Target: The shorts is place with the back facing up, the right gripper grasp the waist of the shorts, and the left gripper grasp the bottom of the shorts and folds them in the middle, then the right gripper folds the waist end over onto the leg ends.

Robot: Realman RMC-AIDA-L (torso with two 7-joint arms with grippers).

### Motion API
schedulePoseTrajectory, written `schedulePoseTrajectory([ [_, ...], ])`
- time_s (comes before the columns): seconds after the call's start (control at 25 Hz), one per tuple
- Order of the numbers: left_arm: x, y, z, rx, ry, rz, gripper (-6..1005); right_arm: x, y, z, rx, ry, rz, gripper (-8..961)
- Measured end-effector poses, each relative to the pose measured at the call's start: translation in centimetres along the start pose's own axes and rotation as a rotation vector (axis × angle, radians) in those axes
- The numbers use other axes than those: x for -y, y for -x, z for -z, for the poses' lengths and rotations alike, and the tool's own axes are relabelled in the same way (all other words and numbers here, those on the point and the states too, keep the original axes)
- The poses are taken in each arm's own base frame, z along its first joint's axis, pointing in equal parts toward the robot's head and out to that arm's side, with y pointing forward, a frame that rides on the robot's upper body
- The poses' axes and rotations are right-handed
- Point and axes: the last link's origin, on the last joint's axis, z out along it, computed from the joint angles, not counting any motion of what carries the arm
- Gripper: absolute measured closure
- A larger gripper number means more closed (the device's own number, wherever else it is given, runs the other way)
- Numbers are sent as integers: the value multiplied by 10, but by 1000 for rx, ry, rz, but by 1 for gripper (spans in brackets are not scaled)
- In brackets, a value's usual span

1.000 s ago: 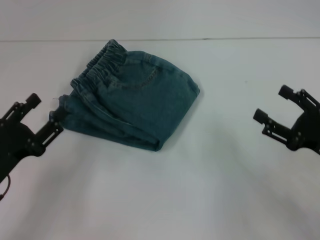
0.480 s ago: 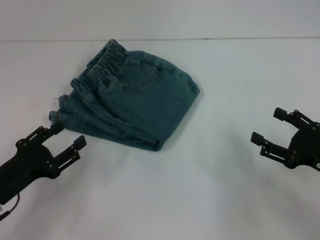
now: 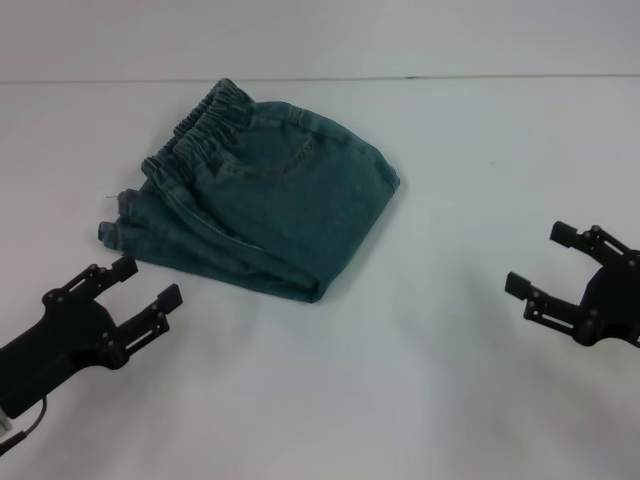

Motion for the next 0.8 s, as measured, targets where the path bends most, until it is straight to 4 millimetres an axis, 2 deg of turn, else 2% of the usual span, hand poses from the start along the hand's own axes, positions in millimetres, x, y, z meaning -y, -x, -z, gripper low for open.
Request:
schedulePoseTrajectory([
  [0.8,-5,1,-3,39,63,7,251,-8,2,-4,6,62,28,38],
])
